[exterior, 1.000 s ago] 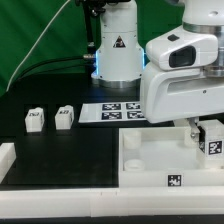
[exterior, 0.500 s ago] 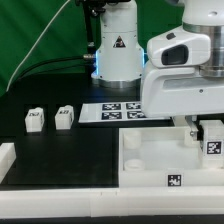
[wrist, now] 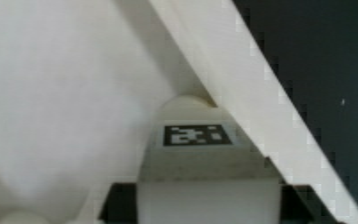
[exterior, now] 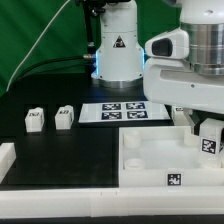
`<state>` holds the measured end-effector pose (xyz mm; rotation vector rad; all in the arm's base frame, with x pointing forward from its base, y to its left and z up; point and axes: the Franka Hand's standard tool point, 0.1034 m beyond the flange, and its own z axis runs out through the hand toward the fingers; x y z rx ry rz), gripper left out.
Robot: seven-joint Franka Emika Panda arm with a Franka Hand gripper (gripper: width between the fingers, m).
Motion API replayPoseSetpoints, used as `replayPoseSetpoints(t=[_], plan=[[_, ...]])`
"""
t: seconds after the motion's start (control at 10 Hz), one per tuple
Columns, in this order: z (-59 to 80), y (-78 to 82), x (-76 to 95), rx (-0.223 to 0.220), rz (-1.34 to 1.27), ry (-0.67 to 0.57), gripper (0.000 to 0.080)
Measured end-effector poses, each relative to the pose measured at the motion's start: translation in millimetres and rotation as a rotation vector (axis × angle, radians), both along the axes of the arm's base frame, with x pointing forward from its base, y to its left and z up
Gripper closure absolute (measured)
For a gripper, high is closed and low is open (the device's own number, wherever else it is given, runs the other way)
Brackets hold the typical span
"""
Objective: Assemble one leg
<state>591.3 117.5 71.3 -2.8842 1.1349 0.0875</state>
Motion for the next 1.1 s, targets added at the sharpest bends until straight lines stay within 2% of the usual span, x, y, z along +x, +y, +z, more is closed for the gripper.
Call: replayPoseSetpoints(t=[0.4,0.6,0.7,0.8,0.9,1.0,1.1], plan=[[-0.1,-1.3,2.0,0.005,-0.403,0.015,0.0508],[-0.2,-1.5,2.1,0.008,-0.416,0.016,0.0508],[-0.5,-1.2,1.9,0.009,-0.414,0.017,0.0444],[-0.8,-1.1,1.8,0.011,-0.373,0.015,0.0444],[-1.1,-0.9,1.6,0.011,-0.361,0.015,0.0257],[-1.8,-1.0,1.3,0.013,-0.303,0.011,0.0181],[-3.8,-0.7,0.5,0.011,-0.151,0.006,0.0159]])
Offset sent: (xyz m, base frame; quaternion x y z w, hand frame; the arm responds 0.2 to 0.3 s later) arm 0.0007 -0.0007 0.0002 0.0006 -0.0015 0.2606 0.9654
